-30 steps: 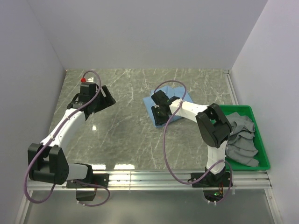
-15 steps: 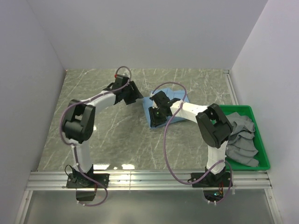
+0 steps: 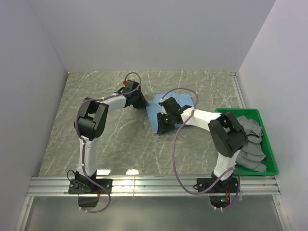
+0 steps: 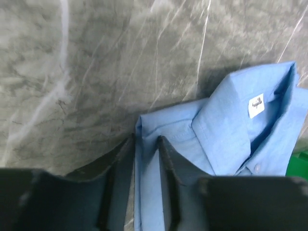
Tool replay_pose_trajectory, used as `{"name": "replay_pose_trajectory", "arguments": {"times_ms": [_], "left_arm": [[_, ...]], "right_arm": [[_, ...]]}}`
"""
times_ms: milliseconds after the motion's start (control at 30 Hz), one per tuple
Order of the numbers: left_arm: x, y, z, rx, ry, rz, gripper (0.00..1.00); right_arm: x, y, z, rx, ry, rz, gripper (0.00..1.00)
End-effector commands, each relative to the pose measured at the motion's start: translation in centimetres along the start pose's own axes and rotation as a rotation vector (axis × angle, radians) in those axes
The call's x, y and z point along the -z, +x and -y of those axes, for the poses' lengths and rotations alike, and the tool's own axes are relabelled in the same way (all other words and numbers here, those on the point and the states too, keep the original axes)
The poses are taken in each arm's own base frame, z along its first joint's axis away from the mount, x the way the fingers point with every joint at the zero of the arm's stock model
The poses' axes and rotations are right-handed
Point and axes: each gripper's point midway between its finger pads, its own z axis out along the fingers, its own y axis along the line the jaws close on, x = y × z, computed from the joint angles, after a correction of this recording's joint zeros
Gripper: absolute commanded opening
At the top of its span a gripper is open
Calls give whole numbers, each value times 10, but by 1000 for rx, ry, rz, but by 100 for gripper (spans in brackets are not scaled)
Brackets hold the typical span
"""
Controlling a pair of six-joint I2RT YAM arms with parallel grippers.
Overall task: Fold and stack the long sleeve shirts
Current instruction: Fold the shirt
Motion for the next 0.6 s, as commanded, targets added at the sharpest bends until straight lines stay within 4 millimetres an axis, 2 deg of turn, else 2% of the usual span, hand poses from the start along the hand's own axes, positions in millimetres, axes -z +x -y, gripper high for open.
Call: {"name": "replay_pose_trajectory", "arguments": {"times_ms": [0,33,67,100,133,167,200,233,267,300,333,367,400,433,467,500,533,567], "left_arm": [[7,-23,-9,-15,-61,72,35],[15,-28,-2,-21,-50,89,41],[20,-30,1,-31,-44,97,44],[26,-34,3,-35,-47,110,47],[39,-43,13,-51,-30,139,58],[48,-48,17,-57,-28,155,67],[57,-52,21,-66,-23,167,72],[76,-62,26,-73,-28,201,78],[88,-71,30,-86,-25,225,80],[99,-77,32,-92,-27,246,83],[122,-85,40,-99,-12,273,83],[135,-92,38,-113,-15,295,83],[147,-96,38,-121,-16,309,84],[171,-105,44,-130,-3,352,83],[184,-109,36,-148,-27,358,84],[195,-112,33,-158,-34,371,84],[217,-117,37,-169,-19,404,84],[227,-119,25,-181,-51,407,84]], "right_arm": [[40,-22,-7,-35,-33,155,38],[48,-31,-10,-41,-46,208,39],[52,-27,-6,-75,-39,229,40],[72,-37,-9,-91,-57,300,41],[82,-43,-9,-111,-70,351,43],[83,-35,-2,-169,-66,357,44],[99,-40,-2,-194,-79,416,46],[105,-44,5,-232,-80,450,49],[103,-35,13,-298,-80,448,51],[115,-37,9,-315,-120,487,60],[118,-37,16,-358,-125,503,64],[113,-25,22,-426,-130,488,67],[120,-26,23,-456,-149,517,71],[120,-24,26,-491,-154,525,75],[114,-15,36,-576,-150,516,78],[116,-13,40,-617,-154,530,84],[117,-17,45,-651,-158,564,86],[112,-10,52,-716,-157,561,86]]}}
